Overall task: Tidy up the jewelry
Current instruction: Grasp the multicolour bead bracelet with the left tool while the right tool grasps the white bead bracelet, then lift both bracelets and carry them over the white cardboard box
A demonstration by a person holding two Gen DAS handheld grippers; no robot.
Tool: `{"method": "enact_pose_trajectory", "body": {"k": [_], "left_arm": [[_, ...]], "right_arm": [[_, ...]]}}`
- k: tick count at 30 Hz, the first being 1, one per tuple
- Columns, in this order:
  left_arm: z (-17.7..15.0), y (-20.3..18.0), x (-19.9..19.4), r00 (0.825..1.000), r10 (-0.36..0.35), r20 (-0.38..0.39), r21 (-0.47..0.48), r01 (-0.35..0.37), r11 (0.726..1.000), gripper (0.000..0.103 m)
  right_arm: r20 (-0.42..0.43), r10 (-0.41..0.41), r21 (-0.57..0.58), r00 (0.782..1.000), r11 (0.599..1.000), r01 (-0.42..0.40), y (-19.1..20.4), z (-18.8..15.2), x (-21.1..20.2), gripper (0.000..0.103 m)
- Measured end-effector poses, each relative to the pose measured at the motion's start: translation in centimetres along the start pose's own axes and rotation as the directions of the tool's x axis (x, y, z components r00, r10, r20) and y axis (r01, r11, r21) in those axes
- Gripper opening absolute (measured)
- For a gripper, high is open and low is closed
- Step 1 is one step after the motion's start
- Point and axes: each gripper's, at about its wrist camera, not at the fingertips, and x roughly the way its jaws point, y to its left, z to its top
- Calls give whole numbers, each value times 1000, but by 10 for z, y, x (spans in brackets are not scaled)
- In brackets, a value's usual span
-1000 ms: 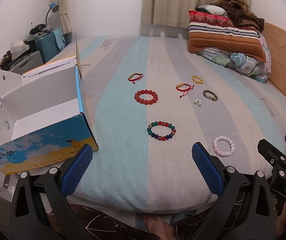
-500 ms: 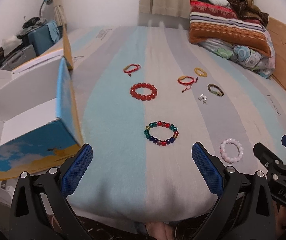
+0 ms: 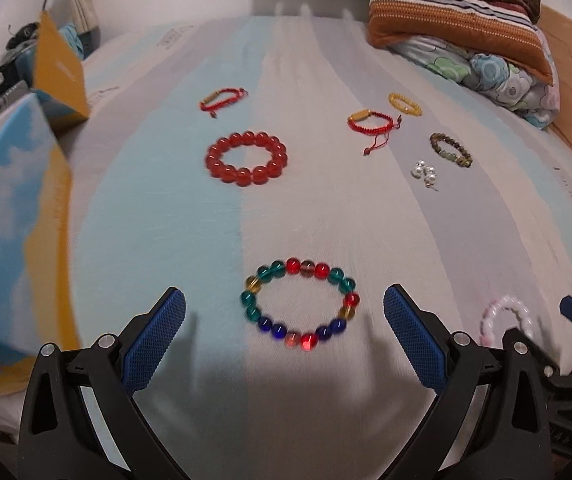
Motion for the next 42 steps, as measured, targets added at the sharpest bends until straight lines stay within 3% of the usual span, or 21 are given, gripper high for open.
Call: {"method": "enact_pose_trajectory", "body": {"k": [6, 11, 16, 19, 21, 28, 32, 42], "left_arm": [[-1, -1, 25, 999, -21, -38, 2, 21, 1000, 97], [-5, -7, 35, 999, 8, -31, 47, -7, 999, 97], [-7, -6, 34, 999, 9, -34, 54, -7, 999, 94], [-9, -6, 31, 999, 10, -33, 65, -8, 998, 86], [-11, -6, 28, 999, 2, -32, 71, 0, 997, 75], [-15, -14, 22, 1000, -6, -25, 87, 8, 996, 51], [-16, -21, 17, 1000, -20, -24, 106, 22, 994, 19], [-14, -14, 8, 997, -66, -49, 62, 69, 996, 18]], "right_arm": [[-49, 25, -20, 999, 999, -26, 6, -6, 23, 94], [-35, 32, -41, 999, 999, -33, 8, -10, 26, 92], [-23, 51, -60, 998, 997, -52, 10, -13, 24, 78], [-12, 57, -75, 998, 996, -58, 13, -14, 22, 66], [-5, 60, -92, 998, 994, -60, 17, -14, 20, 59], [12, 63, -99, 998, 993, -61, 18, -14, 18, 41], [19, 72, -90, 997, 993, -70, 16, -13, 17, 23], [38, 90, -58, 995, 994, -88, 11, -11, 10, 19]]}}
